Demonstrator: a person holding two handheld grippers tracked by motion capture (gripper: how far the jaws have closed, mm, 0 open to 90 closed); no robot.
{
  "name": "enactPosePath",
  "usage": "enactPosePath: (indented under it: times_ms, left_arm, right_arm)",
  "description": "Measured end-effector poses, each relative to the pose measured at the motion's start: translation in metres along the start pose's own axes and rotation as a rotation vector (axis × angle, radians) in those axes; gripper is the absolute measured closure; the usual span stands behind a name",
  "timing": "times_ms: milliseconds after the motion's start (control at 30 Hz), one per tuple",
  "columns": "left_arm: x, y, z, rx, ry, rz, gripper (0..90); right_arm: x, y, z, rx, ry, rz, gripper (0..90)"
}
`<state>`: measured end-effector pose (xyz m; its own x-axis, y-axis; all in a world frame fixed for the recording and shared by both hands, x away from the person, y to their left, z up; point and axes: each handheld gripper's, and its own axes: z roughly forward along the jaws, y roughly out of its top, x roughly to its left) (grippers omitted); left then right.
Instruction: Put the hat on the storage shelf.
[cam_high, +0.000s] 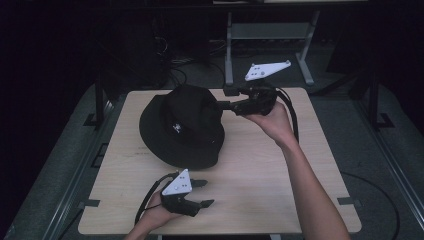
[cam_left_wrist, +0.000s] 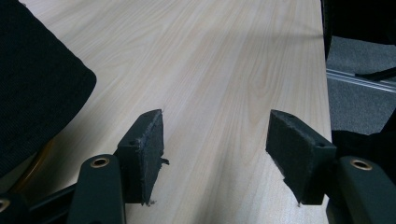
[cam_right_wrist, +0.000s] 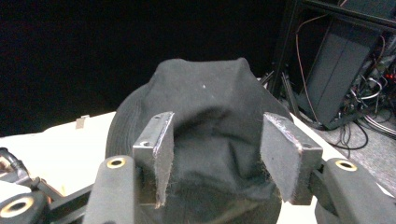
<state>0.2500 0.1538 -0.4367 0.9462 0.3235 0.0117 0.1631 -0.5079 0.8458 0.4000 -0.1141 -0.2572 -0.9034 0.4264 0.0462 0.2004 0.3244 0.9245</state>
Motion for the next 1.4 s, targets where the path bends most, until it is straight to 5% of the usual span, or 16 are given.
enactPosePath:
  times_ms: [1400]
  left_arm:
    - [-0.001,0.0,0.001,-0.001,0.005,-0.04,33.5]
  right_arm:
    - [-0.012,-0.077,-0.054,0.016,-0.072,0.134,31.6]
